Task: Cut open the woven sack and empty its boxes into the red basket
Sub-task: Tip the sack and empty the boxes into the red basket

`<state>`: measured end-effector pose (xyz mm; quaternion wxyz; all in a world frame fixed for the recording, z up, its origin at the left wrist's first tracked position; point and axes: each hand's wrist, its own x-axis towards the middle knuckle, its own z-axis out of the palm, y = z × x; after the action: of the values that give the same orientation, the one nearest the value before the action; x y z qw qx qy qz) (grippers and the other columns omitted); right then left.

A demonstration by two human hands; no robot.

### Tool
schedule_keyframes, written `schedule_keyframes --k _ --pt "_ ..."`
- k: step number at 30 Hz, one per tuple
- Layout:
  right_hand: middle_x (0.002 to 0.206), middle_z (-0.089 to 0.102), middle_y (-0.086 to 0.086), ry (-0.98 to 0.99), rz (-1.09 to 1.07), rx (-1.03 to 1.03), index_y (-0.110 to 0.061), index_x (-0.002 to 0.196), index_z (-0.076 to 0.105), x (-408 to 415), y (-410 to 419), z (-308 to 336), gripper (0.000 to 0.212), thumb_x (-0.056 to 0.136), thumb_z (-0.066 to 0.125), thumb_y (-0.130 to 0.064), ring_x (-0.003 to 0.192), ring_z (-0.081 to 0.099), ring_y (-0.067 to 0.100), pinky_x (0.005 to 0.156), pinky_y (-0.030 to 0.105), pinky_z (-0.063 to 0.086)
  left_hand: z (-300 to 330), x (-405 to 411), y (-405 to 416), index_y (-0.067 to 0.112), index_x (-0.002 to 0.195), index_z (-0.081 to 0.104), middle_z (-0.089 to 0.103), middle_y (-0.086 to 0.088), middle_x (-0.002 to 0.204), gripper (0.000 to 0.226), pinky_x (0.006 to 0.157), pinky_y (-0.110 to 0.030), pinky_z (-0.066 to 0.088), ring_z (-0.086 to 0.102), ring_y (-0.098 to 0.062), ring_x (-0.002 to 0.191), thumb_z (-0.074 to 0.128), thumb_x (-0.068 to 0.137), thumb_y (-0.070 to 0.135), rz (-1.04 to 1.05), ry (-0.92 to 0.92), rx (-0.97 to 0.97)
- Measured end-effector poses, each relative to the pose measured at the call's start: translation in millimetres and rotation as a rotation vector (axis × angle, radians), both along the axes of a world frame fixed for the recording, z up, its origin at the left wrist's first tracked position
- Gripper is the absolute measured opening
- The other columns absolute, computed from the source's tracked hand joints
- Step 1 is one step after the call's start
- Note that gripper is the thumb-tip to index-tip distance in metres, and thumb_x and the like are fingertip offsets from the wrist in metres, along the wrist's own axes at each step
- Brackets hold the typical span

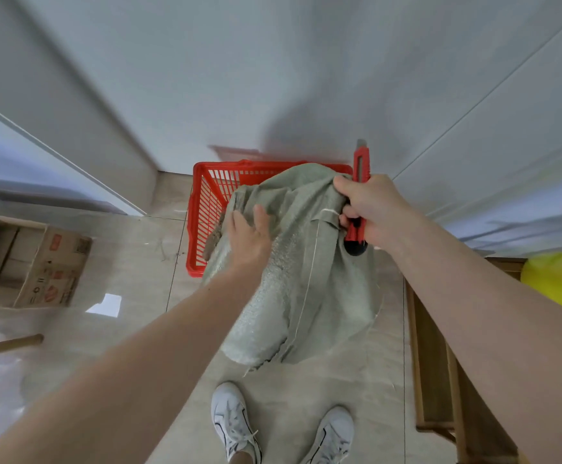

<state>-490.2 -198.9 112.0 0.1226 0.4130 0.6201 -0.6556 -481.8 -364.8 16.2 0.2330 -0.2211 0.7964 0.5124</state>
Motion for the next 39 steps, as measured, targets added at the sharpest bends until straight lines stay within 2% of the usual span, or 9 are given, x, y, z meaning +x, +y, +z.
schedule_keyframes --k 2,6,11,16,19,22,26,33,39 --pt "0.056 0.033 0.001 -0.009 -0.039 0.006 -0.011 0.088 0.045 -5.9 -5.4 -0.4 0.017 0.098 0.06 -0.013 0.029 0.03 0.006 0.036 0.019 0.038 12.9 30.4 1.4 0.019 0.155 0.028 0.016 -0.001 0.164 0.065 0.121 -0.043 0.017 0.015 -0.021 0.151 0.04 0.101 0.053 0.028 0.125 0.046" --pt "0.058 0.035 0.002 -0.012 -0.1 0.011 -0.011 0.089 0.046 -20.7 -13.4 -1.1 0.015 0.098 0.058 -0.012 0.026 0.03 0.006 0.038 0.019 0.038 14.8 82.8 6.4 0.027 0.122 0.065 0.045 0.005 0.129 0.047 0.108 -0.03 0.028 0.037 -0.013 0.126 0.065 0.085 0.055 -0.091 0.306 0.027" --pt "0.057 0.033 0.003 -0.02 -0.063 0.034 -0.013 0.08 0.043 -33.4 -14.3 -8.5 0.023 0.098 0.058 -0.012 0.028 0.03 0.007 0.037 0.019 0.039 4.6 72.9 21.3 0.024 0.074 0.059 0.064 0.005 0.082 0.019 0.076 -0.033 0.049 0.059 -0.014 0.079 0.074 0.087 0.024 0.059 0.092 0.207" --pt "0.077 0.049 0.001 0.007 0.341 0.324 -0.015 0.102 0.046 -25.8 7.3 -12.0 0.035 0.089 0.069 -0.038 0.051 0.048 0.011 0.047 0.024 0.046 17.6 60.9 12.9 0.011 0.078 0.057 0.055 0.0 0.063 0.019 0.054 -0.024 0.04 0.047 -0.009 0.054 0.067 0.094 0.017 0.078 0.021 0.291" --pt "0.121 0.053 -0.014 0.136 0.784 0.484 -0.037 0.137 0.036 -9.6 16.5 -6.8 0.076 0.076 0.076 -0.057 0.101 0.058 0.01 0.085 0.027 0.049 28.4 51.9 8.4 0.009 0.079 0.057 0.059 -0.002 0.061 0.019 0.049 -0.023 0.042 0.052 -0.009 0.049 0.067 0.095 0.014 0.229 -0.022 0.365" --pt "0.123 0.054 -0.02 0.152 1.09 0.457 -0.038 0.137 0.046 6.5 15.9 -3.3 0.082 0.066 0.085 -0.054 0.112 0.056 0.008 0.088 0.011 0.042 44.5 33.1 11.3 0.012 0.076 0.059 0.066 -0.005 0.067 0.022 0.052 -0.029 0.049 0.06 -0.014 0.054 0.069 0.094 0.019 0.335 -0.089 0.45" --pt "0.121 0.057 -0.021 0.136 0.981 0.359 -0.03 0.142 0.046 18.5 8.4 -13.0 0.102 0.053 0.095 -0.044 0.11 0.055 0.0 0.096 0.018 0.041 69.0 5.0 17.6 0.008 0.08 0.063 0.069 -0.009 0.074 0.019 0.057 -0.03 0.056 0.065 -0.018 0.059 0.066 0.095 0.019 0.464 -0.164 0.631" --pt "0.057 0.054 -0.002 0.214 0.739 0.37 -0.003 0.087 0.069 10.3 8.2 -23.6 0.037 0.07 0.088 -0.03 0.047 0.049 0.006 0.055 0.03 0.041 79.6 -0.8 10.4 0.006 0.085 0.069 0.072 -0.005 0.08 0.021 0.074 -0.028 0.061 0.068 -0.013 0.072 0.059 0.098 0.019 0.479 -0.029 0.758" --pt "0.071 0.049 0.009 0.15 0.635 0.281 -0.006 0.092 0.071 4.1 11.0 -14.8 0.025 0.08 0.081 -0.025 0.06 0.048 0.021 0.05 0.031 0.047 56.7 55.4 4.8 0.018 0.09 0.073 0.075 0.002 0.088 0.012 0.08 -0.027 0.053 0.067 -0.011 0.083 0.071 0.09 0.029 0.3 0.036 0.349"
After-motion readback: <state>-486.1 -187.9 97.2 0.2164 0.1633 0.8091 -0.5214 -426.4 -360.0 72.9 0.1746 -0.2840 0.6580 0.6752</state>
